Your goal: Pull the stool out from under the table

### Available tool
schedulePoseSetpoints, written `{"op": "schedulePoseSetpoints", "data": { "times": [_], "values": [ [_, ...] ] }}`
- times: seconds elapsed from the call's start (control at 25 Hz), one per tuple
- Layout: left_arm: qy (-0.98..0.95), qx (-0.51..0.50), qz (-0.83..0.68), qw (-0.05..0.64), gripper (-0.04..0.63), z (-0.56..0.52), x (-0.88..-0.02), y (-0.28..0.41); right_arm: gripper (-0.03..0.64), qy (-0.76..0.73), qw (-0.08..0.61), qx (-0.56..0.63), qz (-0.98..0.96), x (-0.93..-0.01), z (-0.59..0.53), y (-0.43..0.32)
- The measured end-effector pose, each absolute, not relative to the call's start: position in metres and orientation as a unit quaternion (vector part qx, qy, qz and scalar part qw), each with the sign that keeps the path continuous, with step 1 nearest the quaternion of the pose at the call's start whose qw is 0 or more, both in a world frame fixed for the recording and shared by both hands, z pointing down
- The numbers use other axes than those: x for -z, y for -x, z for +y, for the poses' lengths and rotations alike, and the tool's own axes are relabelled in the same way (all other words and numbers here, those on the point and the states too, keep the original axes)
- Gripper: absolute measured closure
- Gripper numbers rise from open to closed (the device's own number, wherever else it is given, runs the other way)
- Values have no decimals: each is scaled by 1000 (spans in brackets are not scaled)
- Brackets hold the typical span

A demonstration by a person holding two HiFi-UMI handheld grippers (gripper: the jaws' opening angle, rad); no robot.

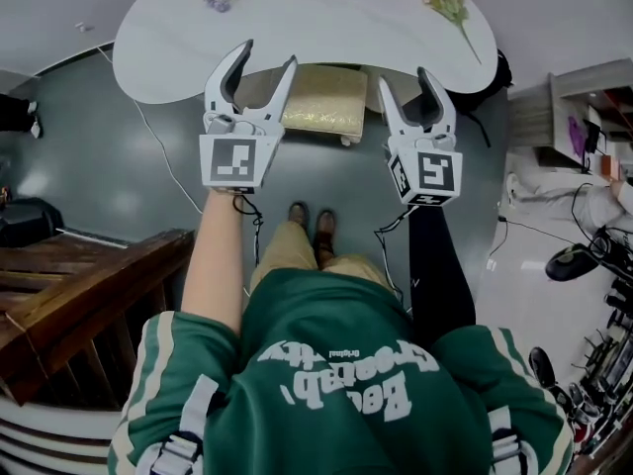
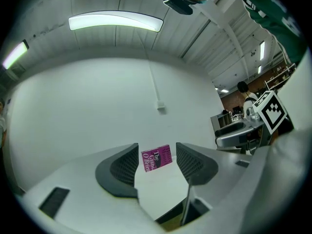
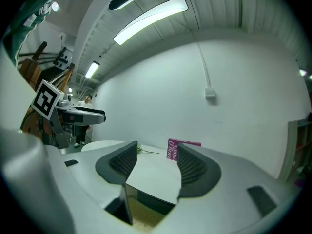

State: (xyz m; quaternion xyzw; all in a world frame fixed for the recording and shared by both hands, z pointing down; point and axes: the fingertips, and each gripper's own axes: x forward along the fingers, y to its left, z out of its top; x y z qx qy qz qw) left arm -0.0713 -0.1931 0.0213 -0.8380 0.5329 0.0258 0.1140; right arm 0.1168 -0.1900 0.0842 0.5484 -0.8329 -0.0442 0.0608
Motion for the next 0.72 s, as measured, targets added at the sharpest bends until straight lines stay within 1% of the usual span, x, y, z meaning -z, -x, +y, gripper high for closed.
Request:
{"op": "schedulePoseSetpoints", "data": {
  "times": [0.2, 0.4, 0.72],
  "values": [
    [847, -38, 522, 93, 333, -206, -50, 85, 345, -561, 86, 49, -822, -110, -193, -99],
    [854, -34, 513, 84, 333, -218, -84, 91, 345, -578, 88, 43, -810, -139, -201, -96],
    [855, -37, 514, 59, 333, -234, -139, 102, 345, -583, 111, 25, -804, -199, -208, -89]
  ]
}}
